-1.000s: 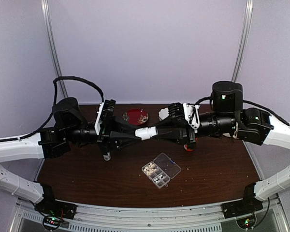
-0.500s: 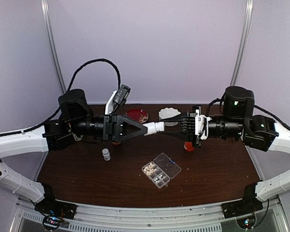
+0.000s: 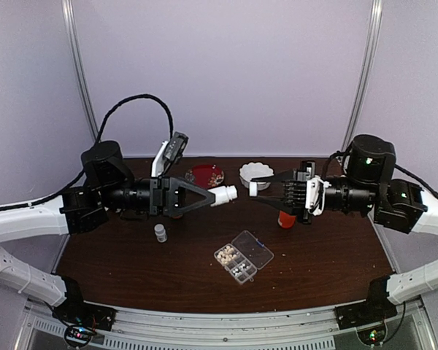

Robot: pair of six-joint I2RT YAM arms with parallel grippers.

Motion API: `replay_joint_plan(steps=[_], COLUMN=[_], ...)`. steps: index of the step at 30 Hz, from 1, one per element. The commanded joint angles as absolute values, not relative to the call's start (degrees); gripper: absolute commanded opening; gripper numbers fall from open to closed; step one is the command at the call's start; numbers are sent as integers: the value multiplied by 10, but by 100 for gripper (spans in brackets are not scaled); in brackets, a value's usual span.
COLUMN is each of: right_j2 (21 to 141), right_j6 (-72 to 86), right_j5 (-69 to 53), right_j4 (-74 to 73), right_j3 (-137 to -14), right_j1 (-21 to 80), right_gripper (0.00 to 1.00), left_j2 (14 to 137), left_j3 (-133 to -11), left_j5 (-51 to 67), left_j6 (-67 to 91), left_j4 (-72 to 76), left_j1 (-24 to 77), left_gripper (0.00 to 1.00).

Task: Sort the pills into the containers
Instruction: Unscrew the lid of the pill bottle.

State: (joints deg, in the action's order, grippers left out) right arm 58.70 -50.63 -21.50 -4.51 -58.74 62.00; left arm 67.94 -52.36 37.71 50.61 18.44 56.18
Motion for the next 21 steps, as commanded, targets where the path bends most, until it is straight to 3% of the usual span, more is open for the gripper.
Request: replay_joint_plan(steps=[1,7,15,21], right_j2=[557,526,500,497], right_j6=[-476,-350,-179,-38], right_j5=[-198,-159,-101,-7], right_j4=[-16,31,75,92], right_j3=[-560,-506,-429,-386], right_j1=[618,617,617,616], right_gripper=[0,0,0,0], left_j2=[660,670,697,738], left_j3=[-511,-511,-414,-405], left_j5=[348,294,233,171], left_j6=[404,301,221,160], left_j4=[181,97,199,196], left_j1=[558,560,589,641], left_gripper=[0,0,0,0])
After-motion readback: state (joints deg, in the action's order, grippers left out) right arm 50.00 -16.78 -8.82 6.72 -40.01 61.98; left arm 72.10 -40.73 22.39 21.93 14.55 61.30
